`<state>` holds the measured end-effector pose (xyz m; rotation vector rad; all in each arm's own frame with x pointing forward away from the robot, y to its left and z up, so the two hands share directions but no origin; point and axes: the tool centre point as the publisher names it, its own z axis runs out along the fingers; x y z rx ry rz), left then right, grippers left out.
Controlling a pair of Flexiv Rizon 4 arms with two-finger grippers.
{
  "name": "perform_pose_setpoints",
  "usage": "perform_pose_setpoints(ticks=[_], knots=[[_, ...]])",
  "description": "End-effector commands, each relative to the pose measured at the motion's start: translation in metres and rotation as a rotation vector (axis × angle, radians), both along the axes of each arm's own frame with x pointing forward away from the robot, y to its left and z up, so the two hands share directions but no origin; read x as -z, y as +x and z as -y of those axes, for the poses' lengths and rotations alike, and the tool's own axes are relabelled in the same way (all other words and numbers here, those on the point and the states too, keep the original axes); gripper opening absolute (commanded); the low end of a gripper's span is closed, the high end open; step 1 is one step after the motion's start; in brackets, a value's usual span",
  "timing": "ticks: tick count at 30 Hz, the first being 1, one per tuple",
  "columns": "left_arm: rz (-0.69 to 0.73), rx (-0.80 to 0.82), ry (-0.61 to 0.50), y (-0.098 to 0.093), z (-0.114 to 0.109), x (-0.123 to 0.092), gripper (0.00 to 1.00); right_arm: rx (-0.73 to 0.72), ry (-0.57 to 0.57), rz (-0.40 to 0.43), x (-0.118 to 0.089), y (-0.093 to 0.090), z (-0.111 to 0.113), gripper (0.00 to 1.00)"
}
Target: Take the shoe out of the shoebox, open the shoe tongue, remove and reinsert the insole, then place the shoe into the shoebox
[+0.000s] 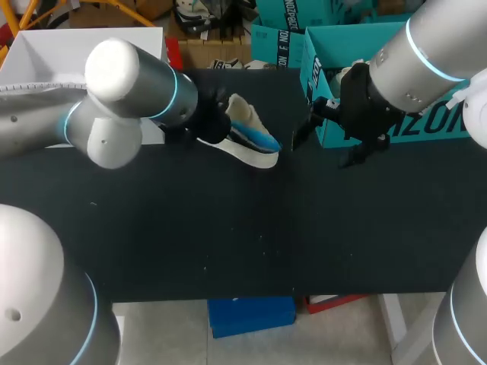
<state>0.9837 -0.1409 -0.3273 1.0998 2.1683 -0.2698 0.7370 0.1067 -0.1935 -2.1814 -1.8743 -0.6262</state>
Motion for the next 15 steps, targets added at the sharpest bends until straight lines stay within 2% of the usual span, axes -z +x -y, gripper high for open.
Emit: perform_pose_setpoints(ticks=[1,5,11,15], knots=[[0.005,0.056,-0.024,-0.005,-0.007,-0.018,0.00,0.001,-0.002,0.000,0.000,0.000,-0.001,1.00],[0.022,0.133,-0.040,-0.011,0.000,-0.028,0.00,0.001,-0.002,0.000,0.000,0.000,-0.001,1.00],[0.049,0.255,-0.071,-0.023,0.012,-0.030,0.00,0.001,-0.002,0.000,0.000,0.000,-0.001,1.00],[0.068,0.315,-0.082,-0.024,0.023,-0.032,0.00,0.001,-0.002,0.000,0.000,0.000,-0.001,1.00]])
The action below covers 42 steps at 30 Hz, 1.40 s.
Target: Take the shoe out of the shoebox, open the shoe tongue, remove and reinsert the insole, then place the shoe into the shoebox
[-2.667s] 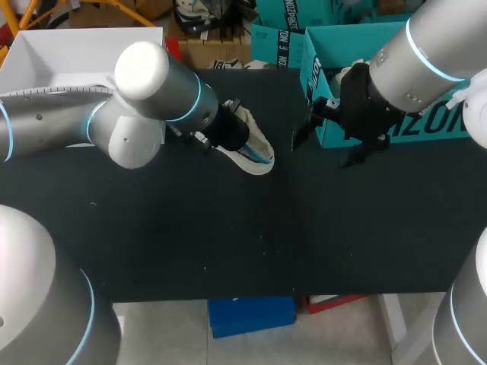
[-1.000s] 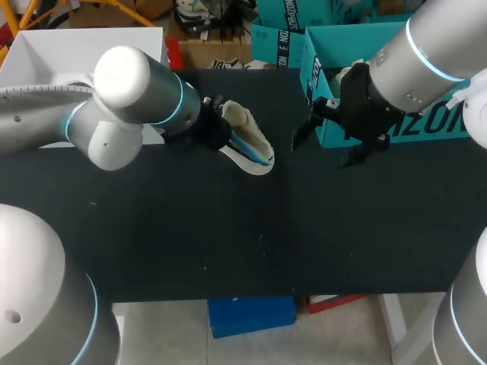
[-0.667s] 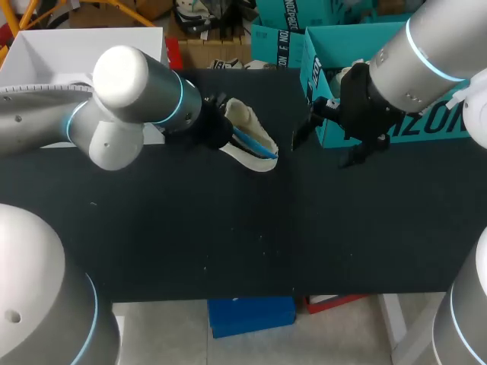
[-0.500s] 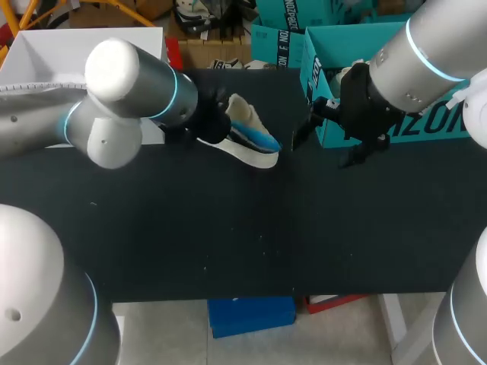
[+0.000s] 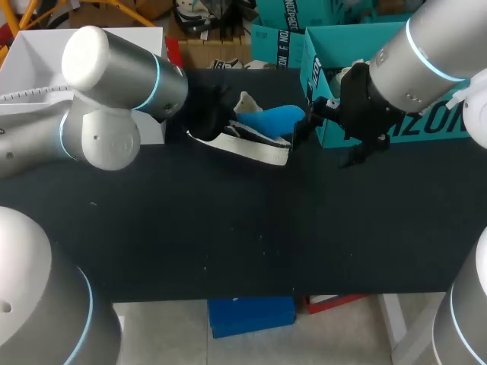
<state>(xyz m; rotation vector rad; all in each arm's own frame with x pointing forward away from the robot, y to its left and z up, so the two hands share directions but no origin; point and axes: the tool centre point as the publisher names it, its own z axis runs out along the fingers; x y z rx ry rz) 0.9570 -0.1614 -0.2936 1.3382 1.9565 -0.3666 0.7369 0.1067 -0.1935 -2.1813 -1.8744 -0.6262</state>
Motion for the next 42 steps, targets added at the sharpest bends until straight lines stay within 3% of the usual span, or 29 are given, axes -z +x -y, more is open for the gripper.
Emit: perform_pose_setpoints(ticks=[1,5,12,16,23,35,42], knots=[[0.000,0.089,-0.049,0.003,0.005,0.000,0.00,0.001,-0.002,0.000,0.000,0.000,-0.001,1.00],[0.064,0.181,-0.079,-0.002,0.019,-0.005,0.00,0.001,-0.002,0.000,0.000,0.000,-0.001,1.00],[0.118,0.301,-0.158,-0.013,0.026,0.009,0.00,0.001,-0.002,0.000,0.000,0.000,-0.001,1.00],[0.125,0.366,-0.281,-0.023,0.019,0.009,0.00,0.001,-0.002,0.000,0.000,0.000,-0.001,1.00],[0.047,0.397,-0.326,-0.033,-0.009,0.036,0.00,0.001,-0.002,0.000,0.000,0.000,-0.001,1.00],[-0.038,0.278,-0.295,-0.036,-0.043,0.043,0.00,0.001,-0.002,0.000,0.000,0.000,-0.001,1.00],[-0.084,0.241,-0.142,-0.040,-0.046,0.045,0.00,0.001,-0.002,0.000,0.000,0.000,-0.001,1.00]])
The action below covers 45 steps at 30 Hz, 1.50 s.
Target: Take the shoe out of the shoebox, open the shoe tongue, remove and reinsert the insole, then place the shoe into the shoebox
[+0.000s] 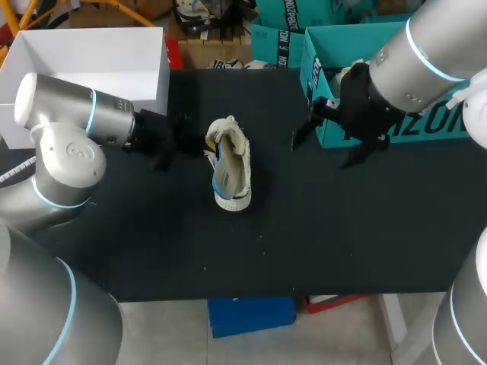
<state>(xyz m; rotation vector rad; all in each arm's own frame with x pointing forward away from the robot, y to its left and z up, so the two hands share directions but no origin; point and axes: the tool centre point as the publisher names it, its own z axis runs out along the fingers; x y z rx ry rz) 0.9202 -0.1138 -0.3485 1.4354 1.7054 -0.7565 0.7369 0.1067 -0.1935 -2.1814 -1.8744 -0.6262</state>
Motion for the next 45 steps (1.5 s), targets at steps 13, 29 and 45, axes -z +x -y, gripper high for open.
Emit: perform_pose_setpoints(ticks=[13,29,45], knots=[[-0.113,-0.051,0.449,-0.009,-0.014,0.007,0.13,0.001,-0.002,0.000,0.000,0.000,-0.001,1.00],[-0.262,-0.087,0.402,-0.012,-0.004,-0.036,1.00,0.001,-0.002,0.000,0.000,0.000,-0.001,1.00],[-0.301,0.012,0.443,-0.042,0.008,-0.010,0.69,0.001,-0.002,0.000,0.000,0.000,-0.001,1.00]])
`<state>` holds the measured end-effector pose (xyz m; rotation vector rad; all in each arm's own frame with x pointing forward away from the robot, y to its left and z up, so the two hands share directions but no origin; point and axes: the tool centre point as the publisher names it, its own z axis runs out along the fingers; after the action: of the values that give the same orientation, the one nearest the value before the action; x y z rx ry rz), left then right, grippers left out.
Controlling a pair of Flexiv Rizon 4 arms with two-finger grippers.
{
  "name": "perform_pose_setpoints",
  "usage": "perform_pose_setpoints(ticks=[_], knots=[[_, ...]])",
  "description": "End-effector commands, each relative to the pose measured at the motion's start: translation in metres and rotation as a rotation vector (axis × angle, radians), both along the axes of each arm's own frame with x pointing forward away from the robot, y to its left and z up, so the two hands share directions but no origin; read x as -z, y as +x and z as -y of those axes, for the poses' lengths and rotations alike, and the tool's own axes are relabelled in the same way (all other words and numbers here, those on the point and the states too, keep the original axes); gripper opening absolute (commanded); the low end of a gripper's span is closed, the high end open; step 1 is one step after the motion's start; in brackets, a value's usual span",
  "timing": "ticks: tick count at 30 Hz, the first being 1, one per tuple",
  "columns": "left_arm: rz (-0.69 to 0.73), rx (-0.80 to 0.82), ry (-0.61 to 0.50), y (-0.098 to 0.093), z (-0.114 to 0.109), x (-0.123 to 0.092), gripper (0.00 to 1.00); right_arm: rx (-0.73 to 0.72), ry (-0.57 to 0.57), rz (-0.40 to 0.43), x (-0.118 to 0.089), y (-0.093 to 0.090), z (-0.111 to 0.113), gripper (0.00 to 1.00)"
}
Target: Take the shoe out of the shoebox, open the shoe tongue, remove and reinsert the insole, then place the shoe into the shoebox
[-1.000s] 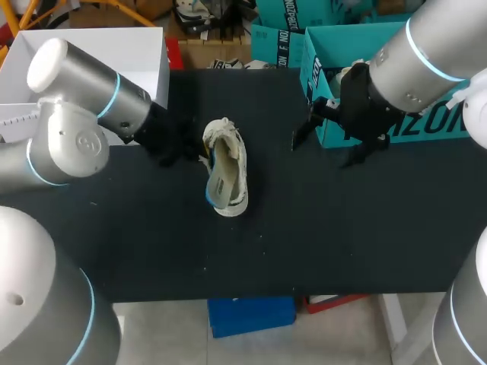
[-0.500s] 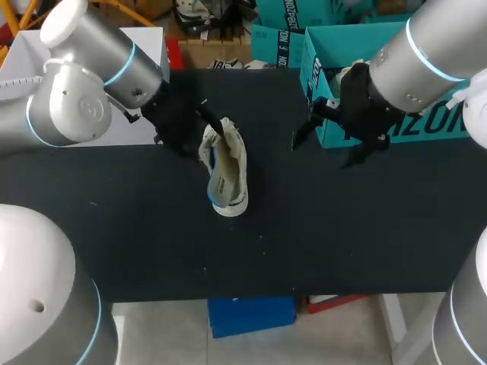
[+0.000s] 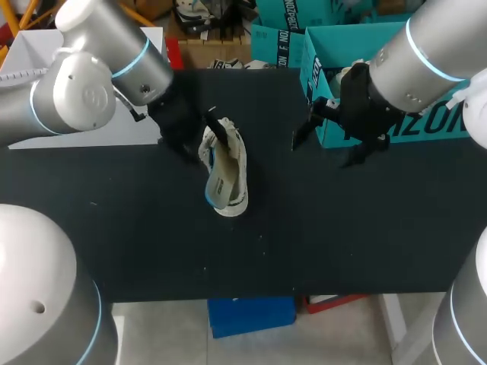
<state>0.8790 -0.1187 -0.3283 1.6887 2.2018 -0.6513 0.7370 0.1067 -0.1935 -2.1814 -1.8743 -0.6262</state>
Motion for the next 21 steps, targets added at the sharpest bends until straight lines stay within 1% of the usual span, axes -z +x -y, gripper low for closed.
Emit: perform_pose_setpoints(ticks=[1,8,11,12,13,14,15,16,19,21], knots=[[0.000,0.007,0.009,-0.002,0.003,0.013,0.69,0.001,-0.002,0.000,0.000,0.000,-0.001,1.00],[-0.016,0.020,0.022,-0.007,0.010,0.030,0.70,0.001,-0.002,0.000,0.000,0.000,-0.001,1.00],[-0.023,0.025,0.024,-0.008,0.015,0.035,0.67,0.001,-0.002,0.000,0.000,0.000,-0.001,1.00],[-0.024,0.027,0.025,-0.008,0.017,0.036,0.52,0.001,-0.002,0.000,0.000,0.000,-0.001,1.00],[-0.024,0.028,0.026,-0.008,0.018,0.037,0.43,0.001,-0.002,0.000,0.000,0.000,-0.001,1.00],[-0.024,0.029,0.030,-0.008,0.020,0.038,0.30,0.001,-0.002,0.000,0.000,0.000,-0.001,1.00],[-0.015,0.035,0.042,-0.008,0.021,0.039,0.17,0.001,-0.002,0.000,0.000,0.000,-0.001,1.00],[-0.003,0.042,0.057,-0.008,0.022,0.041,0.00,0.001,-0.002,0.000,0.000,0.000,-0.001,1.00],[0.002,0.054,0.075,-0.009,0.023,0.043,0.00,0.001,-0.002,0.000,0.000,0.000,-0.001,1.00],[0.008,0.058,0.068,-0.010,0.024,0.040,0.00,0.001,-0.002,0.000,0.000,0.000,-0.001,1.00]])
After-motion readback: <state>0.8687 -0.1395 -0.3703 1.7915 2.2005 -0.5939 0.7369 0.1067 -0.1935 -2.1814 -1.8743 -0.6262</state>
